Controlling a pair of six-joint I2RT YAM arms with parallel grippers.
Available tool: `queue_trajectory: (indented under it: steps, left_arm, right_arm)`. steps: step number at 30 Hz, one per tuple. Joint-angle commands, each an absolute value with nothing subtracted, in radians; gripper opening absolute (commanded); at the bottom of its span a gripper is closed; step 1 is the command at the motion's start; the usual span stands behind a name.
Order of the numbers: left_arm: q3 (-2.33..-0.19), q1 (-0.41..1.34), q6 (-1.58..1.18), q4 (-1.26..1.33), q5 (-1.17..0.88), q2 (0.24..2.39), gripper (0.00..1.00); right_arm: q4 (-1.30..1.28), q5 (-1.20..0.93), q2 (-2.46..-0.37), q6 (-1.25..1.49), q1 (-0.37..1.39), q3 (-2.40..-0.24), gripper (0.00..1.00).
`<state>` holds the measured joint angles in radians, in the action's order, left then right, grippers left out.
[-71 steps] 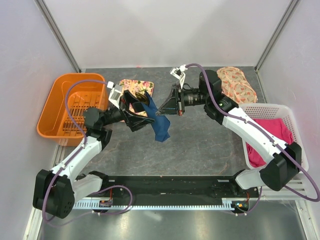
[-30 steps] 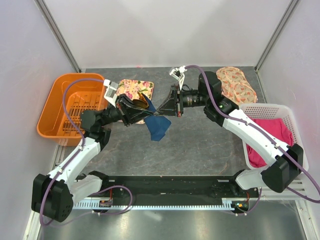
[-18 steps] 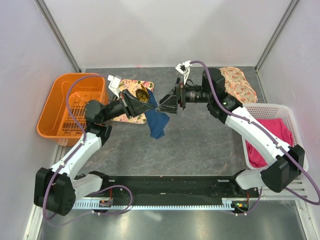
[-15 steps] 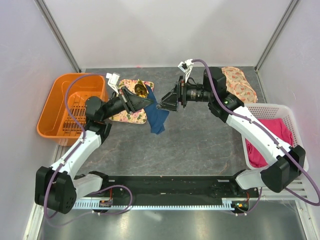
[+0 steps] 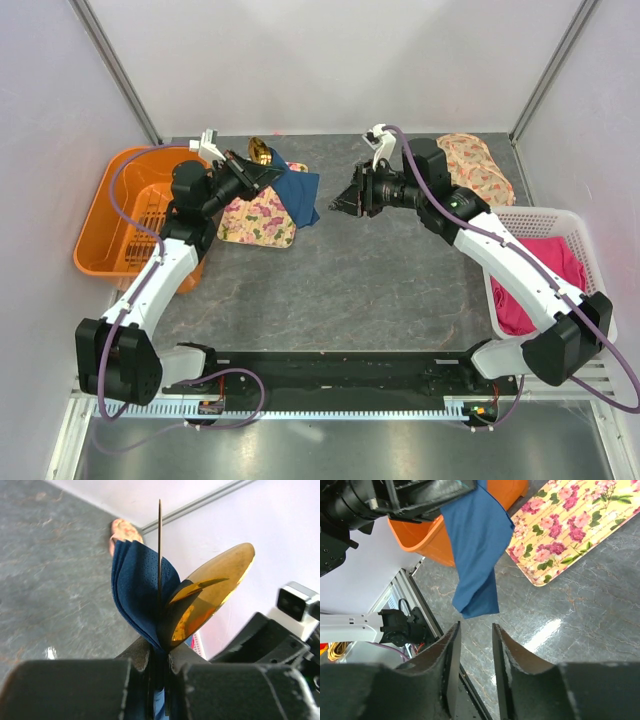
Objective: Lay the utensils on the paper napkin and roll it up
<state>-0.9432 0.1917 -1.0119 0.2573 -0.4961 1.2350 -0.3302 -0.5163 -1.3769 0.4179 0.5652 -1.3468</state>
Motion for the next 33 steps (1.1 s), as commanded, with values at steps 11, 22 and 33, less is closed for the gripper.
queue_trajectory:
  steps: [11, 22, 33]
  left_arm:
    - [-1.000, 0.193, -1.066, 0.252, -0.442, 1.241, 0.02]
    - [-0.985, 0.193, -1.088, 0.267, -0.454, 1.241, 0.02]
    - [-0.980, 0.186, -1.092, 0.271, -0.477, 1.232, 0.02]
  right_arm:
    - [-0.295, -0.408, -1.488, 0.423, 0.715, -1.431, 0.56]
    - [-0.290, -0.359, -1.545, 0.454, 0.726, -1.456, 0.49]
    - [-0.290, -0.385, -1.533, 0.486, 0.700, -1.425, 0.06]
